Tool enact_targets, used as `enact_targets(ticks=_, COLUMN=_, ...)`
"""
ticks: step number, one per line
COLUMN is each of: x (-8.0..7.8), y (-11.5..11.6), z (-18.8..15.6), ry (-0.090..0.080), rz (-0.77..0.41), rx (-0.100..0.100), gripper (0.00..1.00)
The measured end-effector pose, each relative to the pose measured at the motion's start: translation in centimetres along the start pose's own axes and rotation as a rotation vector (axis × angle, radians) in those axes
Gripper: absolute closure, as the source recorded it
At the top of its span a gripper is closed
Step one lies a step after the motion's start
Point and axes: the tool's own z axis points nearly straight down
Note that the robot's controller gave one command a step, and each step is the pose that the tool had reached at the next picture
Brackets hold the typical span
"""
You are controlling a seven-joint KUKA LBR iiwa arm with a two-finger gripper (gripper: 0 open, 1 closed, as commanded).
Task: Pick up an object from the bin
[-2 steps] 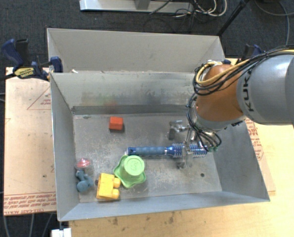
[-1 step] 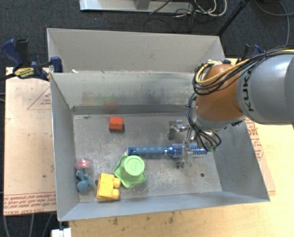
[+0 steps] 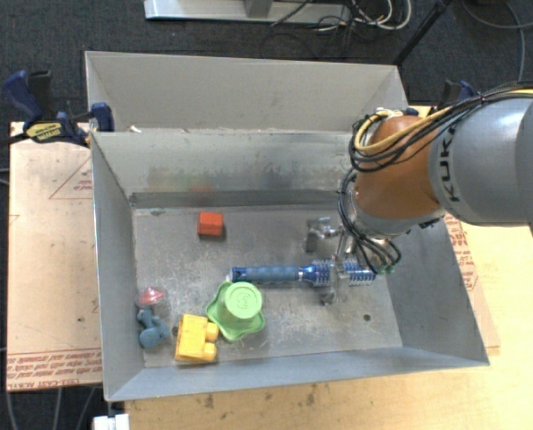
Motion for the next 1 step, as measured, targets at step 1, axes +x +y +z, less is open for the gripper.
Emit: enact_targets(ticks=1, x=-0.04, y=-0.01, z=-0.05, ry=-0.001, rz=0.001, rx=0.0, gripper=1.0)
